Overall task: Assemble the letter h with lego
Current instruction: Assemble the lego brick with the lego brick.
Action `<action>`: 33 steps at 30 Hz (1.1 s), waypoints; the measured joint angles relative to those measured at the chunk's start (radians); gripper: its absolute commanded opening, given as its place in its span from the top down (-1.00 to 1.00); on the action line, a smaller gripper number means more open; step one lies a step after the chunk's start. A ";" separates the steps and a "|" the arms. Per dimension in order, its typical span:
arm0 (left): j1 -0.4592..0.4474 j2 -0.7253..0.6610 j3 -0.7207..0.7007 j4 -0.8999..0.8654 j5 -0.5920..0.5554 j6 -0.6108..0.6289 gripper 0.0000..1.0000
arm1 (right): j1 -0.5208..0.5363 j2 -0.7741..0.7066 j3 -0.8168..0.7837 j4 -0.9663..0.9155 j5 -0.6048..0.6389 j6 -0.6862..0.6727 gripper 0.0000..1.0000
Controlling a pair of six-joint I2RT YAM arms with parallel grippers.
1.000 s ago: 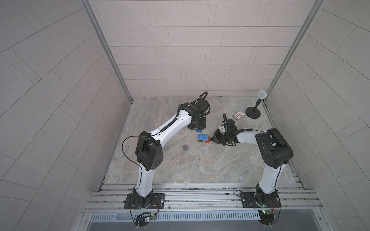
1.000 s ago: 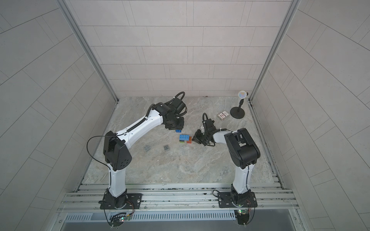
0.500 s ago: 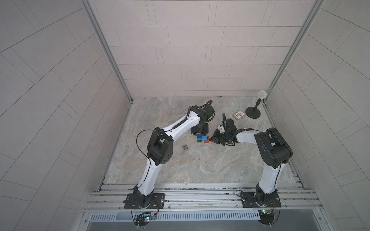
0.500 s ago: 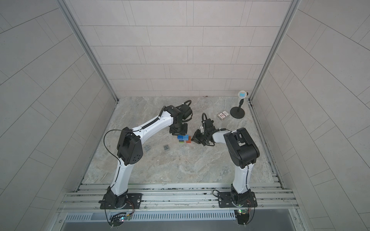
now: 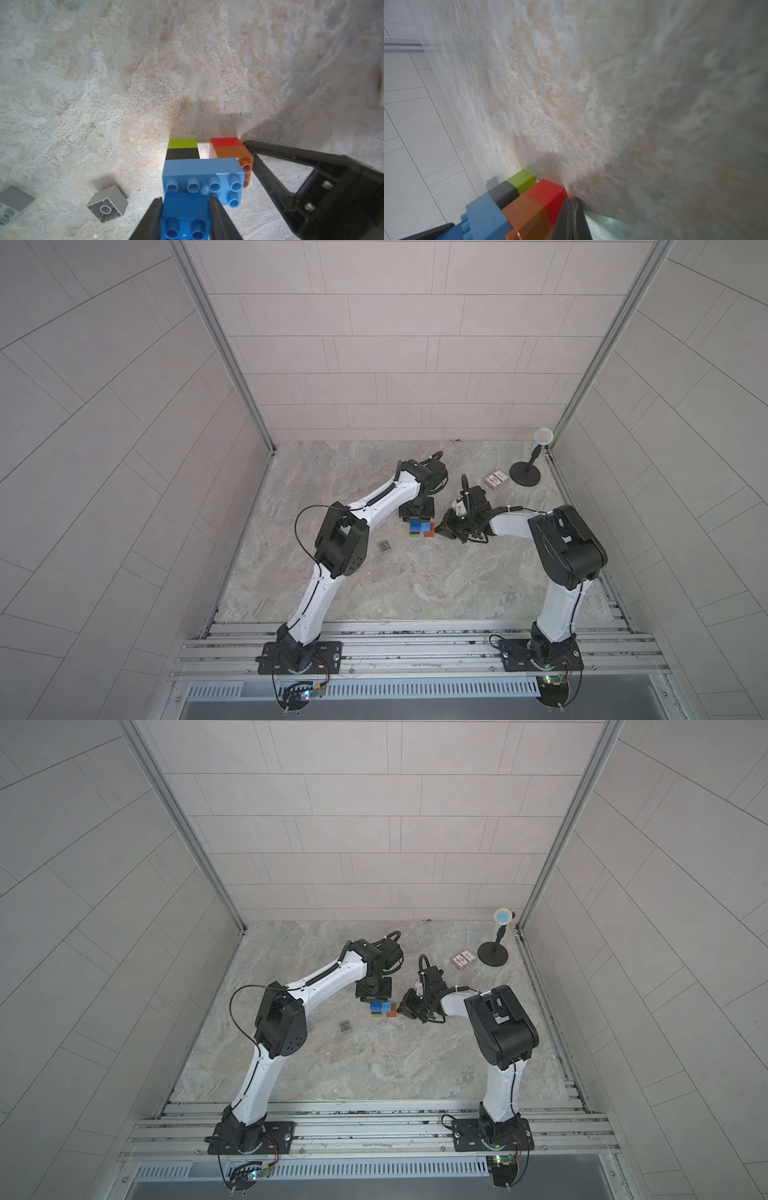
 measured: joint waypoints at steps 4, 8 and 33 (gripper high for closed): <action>0.008 0.002 0.001 -0.001 -0.005 -0.004 0.88 | 0.000 0.000 0.002 -0.003 0.000 0.000 1.00; 0.014 0.002 0.001 0.001 -0.008 -0.005 0.84 | 0.000 0.000 0.002 -0.006 0.000 -0.003 1.00; 0.019 0.029 0.037 0.002 0.014 -0.045 -0.33 | 0.002 0.002 0.007 -0.015 -0.001 -0.010 1.00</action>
